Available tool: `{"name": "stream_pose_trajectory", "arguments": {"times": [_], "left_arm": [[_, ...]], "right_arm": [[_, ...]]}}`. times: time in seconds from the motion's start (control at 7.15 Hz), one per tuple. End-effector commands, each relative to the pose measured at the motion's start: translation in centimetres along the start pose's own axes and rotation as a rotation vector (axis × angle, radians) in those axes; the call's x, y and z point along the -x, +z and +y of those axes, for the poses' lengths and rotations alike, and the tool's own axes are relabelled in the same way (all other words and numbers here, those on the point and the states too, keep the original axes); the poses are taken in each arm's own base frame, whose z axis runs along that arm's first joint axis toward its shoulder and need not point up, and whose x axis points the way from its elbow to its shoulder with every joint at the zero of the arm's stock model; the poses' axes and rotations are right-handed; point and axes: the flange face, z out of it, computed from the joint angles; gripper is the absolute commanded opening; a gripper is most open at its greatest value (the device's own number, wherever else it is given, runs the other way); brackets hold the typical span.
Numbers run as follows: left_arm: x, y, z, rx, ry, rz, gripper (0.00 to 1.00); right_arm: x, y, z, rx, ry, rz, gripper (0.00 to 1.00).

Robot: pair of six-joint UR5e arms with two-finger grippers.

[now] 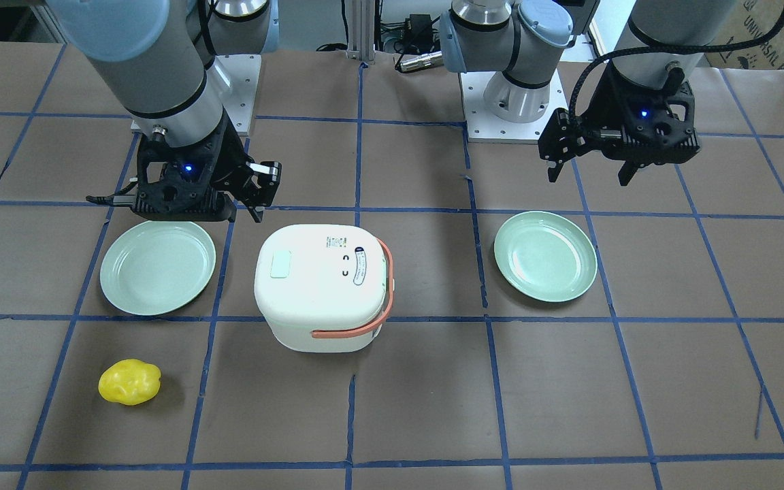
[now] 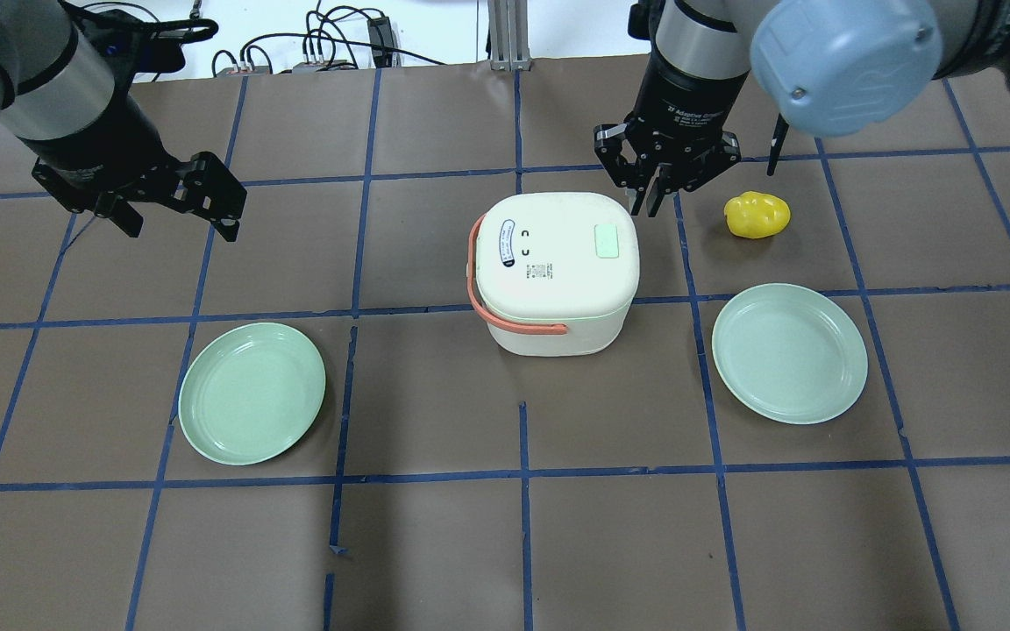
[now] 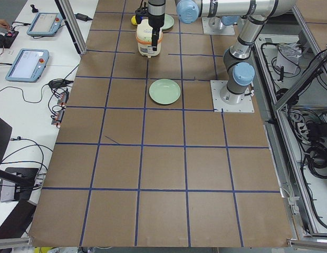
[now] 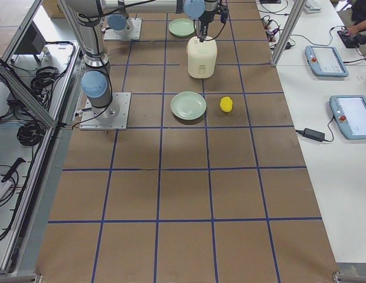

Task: Press rice cooker button
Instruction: 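Move the right gripper over the rice cooker's green lid button, then press down on the green button with the closed right gripper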

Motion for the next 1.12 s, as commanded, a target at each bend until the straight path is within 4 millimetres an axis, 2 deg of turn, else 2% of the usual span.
{"name": "stream_pose_trajectory", "arguments": {"times": [0.0, 0.56, 0.98], "left_arm": [[0.0, 0.0, 0.0, 0.0, 0.0, 0.0, 1.0], [0.0, 0.0, 0.0, 0.0, 0.0, 0.0, 1.0], [0.0, 0.0, 0.0, 0.0, 0.0, 0.0, 1.0]], "right_arm": [[0.2, 1.9, -1.6, -0.002, 0.003, -0.006, 0.22], [1.9, 5.8, -3.8, -0.007, -0.026, -0.007, 0.2], [1.9, 6.5, -4.2, 0.0, -0.028, -0.002, 0.14]]}}
